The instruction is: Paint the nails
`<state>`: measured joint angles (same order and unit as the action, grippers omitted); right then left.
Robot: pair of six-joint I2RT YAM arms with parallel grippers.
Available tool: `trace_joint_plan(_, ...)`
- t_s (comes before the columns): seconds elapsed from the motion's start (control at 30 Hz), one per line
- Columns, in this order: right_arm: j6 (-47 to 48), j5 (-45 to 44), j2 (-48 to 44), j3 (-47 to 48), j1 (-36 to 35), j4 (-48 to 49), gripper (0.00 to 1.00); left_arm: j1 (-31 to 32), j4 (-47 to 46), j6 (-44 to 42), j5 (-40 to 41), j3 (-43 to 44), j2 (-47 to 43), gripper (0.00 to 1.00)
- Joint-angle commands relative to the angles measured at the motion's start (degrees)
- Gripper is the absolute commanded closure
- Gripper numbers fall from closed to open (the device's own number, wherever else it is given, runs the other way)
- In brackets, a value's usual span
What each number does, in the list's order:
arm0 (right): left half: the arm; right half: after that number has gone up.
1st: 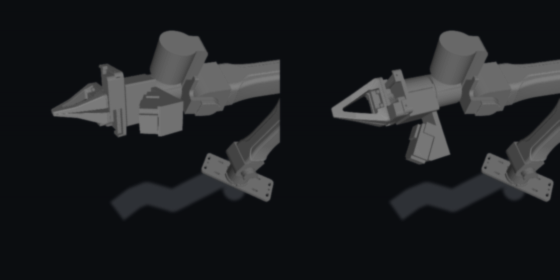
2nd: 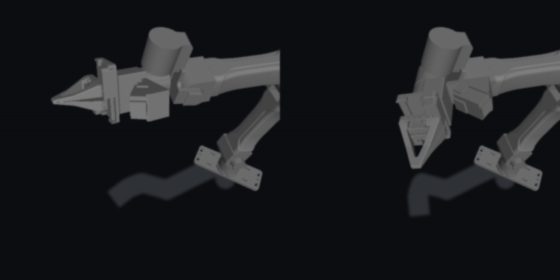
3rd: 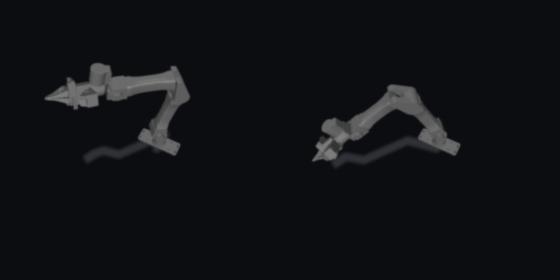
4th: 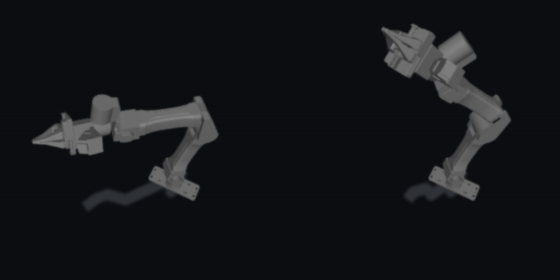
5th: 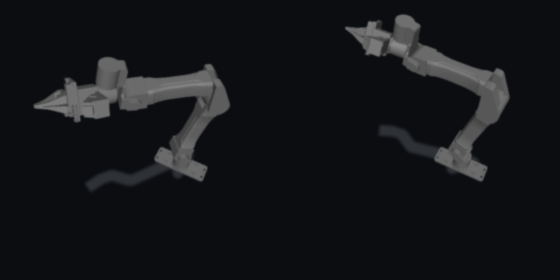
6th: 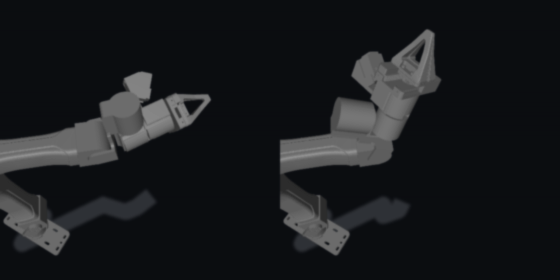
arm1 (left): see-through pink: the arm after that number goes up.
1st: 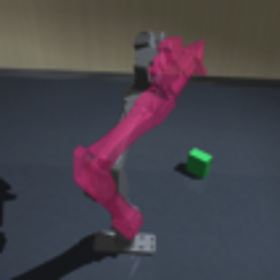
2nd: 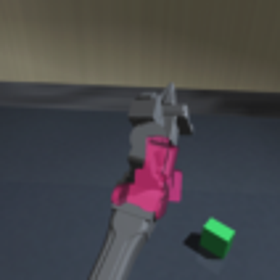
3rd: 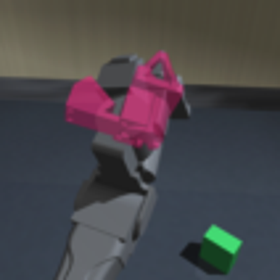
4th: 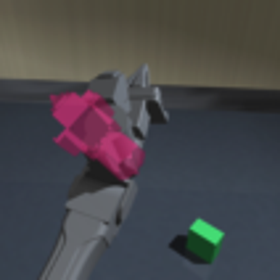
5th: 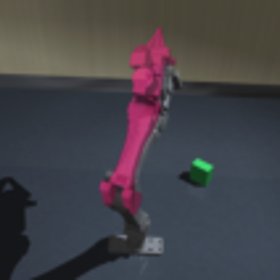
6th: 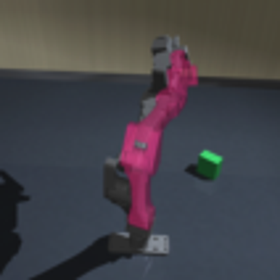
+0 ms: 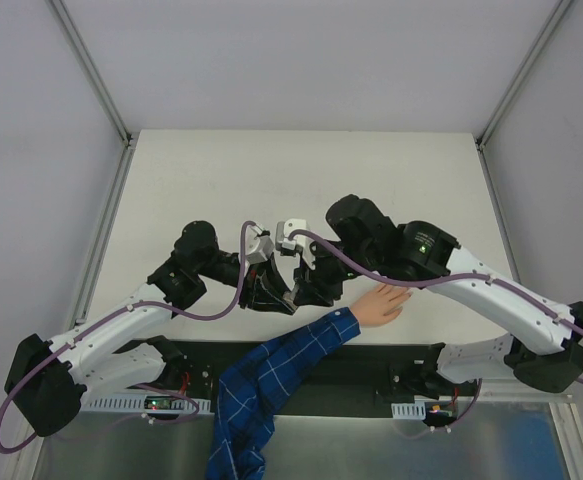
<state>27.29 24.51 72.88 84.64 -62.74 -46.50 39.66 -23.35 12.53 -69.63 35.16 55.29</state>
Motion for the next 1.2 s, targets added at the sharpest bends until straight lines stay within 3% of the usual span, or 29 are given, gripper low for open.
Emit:
trace_joint_plan(0.0,1.3,2.6,0.3,2.5,0.2,-0.1,0.63,-0.3,-2.7,-0.6,-2.1,2.5,-0.2,1.00)
trace_joint_plan(0.23,1.4,4.5,1.4,3.4,0.2,-0.7,0.75,-0.3,-2.6,-0.7,-2.0,2.5,-0.3,1.00)
trace_joint_plan(0.47,1.4,4.5,2.2,3.7,0.3,-0.9,0.78,-0.3,-2.5,-0.8,-1.9,2.5,-0.4,1.00)
trace_joint_plan(0.6,1.1,4.8,2.4,3.6,0.2,-1.0,0.92,-0.3,-1.3,-2.3,-0.3,2.5,-1.3,1.00)
trace_joint_plan(0.7,0.5,4.6,3.0,2.9,0.3,-0.8,1.00,-0.3,1.0,-5.3,4.2,2.3,-3.6,1.00)
trace_joint_plan(0.87,-4.2,1.9,3.3,-0.9,0.2,2.3,1.00,-0.8,2.7,-9.3,18.9,0.0,-9.3,1.00)
trace_joint_plan(1.0,-15.1,-5.3,5.0,-4.1,0.1,9.7,0.99,-1.4,2.8,-13.4,34.0,-2.7,-14.1,1.00)
trace_joint_plan(1.03,-18.5,-11.3,5.7,-4.1,-0.1,10.5,1.00,-1.4,3.0,-13.8,37.2,-3.2,-16.0,1.00)
trace_joint_plan(1.1,-34.7,-21.5,8.5,-2.6,-1.8,9.5,1.00,-1.3,2.8,-15.9,43.7,-4.8,-17.4,1.00)
trace_joint_plan(1.13,-42.9,-33.4,9.6,-1.6,-2.6,7.2,1.00,-1.3,3.0,-16.6,45.0,-5.1,-18.1,1.00)
trace_joint_plan(1.17,-53.5,-36.9,10.6,-1.2,-5.0,6.1,1.00,-1.4,3.3,-16.6,46.7,-5.0,-18.4,1.00)
